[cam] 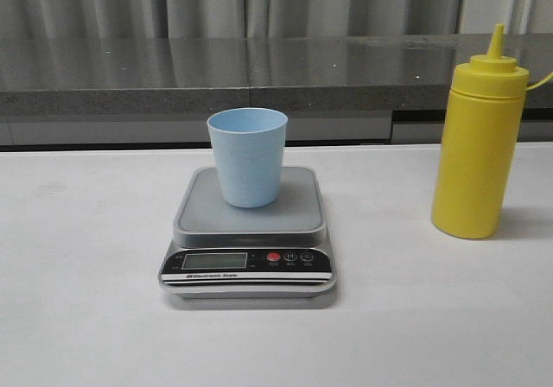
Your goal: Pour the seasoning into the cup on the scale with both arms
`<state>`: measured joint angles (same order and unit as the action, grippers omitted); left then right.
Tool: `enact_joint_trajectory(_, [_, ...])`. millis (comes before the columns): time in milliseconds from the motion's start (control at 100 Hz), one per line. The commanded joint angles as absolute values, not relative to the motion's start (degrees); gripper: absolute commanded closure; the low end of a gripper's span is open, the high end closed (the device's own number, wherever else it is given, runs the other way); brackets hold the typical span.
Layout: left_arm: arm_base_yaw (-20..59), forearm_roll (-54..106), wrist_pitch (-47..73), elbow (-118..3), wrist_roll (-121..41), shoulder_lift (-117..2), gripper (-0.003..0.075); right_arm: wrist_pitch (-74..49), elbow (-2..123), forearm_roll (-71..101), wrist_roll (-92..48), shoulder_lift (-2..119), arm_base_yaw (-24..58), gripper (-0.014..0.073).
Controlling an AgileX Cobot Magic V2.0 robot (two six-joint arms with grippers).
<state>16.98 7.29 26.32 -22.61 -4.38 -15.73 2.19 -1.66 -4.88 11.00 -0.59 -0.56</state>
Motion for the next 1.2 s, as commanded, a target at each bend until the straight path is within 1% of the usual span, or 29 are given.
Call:
enact_joint_trajectory(0, [16.88, 8.07, 22.32, -24.16, -3.88, -16.27, 0.0741, 6.46, -0.56, -5.65, 10.92, -1.96, -0.82, 0.0655])
enact_joint_trajectory(150, [16.88, 7.95, 22.32, -24.00, -3.88, -16.27, 0.0741, 6.46, -0.56, -5.65, 10.92, -1.96, -0.82, 0.0655])
enact_joint_trajectory(260, [16.77, 4.68, 21.33, -22.40, -3.88, -16.27, 0.0741, 6.46, -0.56, -5.65, 10.92, -1.96, -0.82, 0.0655])
enact_joint_trajectory(460, [11.59, 3.91, 8.71, -16.29, -3.88, -14.87, 0.0741, 6.46, -0.56, -5.65, 10.92, -1.96, -0.82, 0.0655])
enact_joint_trajectory(550, [9.27, 3.60, 5.10, -13.16, -2.78, -13.42, 0.0741, 6.46, -0.56, -5.65, 10.92, -1.96, -0.82, 0.0655])
enact_joint_trajectory(670, [6.50, 0.00, 4.99, -9.73, 3.90, -11.15, 0.0741, 6.46, -0.56, -5.65, 10.92, -1.96, -0.82, 0.0655])
enact_joint_trajectory(920, [2.56, 0.00, 4.73, -2.75, 2.19, -3.66, 0.0741, 6.46, -0.56, -5.65, 10.92, -1.96, -0.82, 0.0655])
enact_joint_trajectory(1080, [0.69, 0.00, 2.01, 2.38, 1.56, 2.18, 0.0741, 6.46, -0.56, -5.65, 10.92, -1.96, -0.82, 0.0655])
enact_joint_trajectory(1190, [-0.25, 0.31, 3.43, 2.39, 1.56, 2.07, 0.0741, 6.46, -0.56, -5.65, 10.92, -1.84, -0.82, 0.0655])
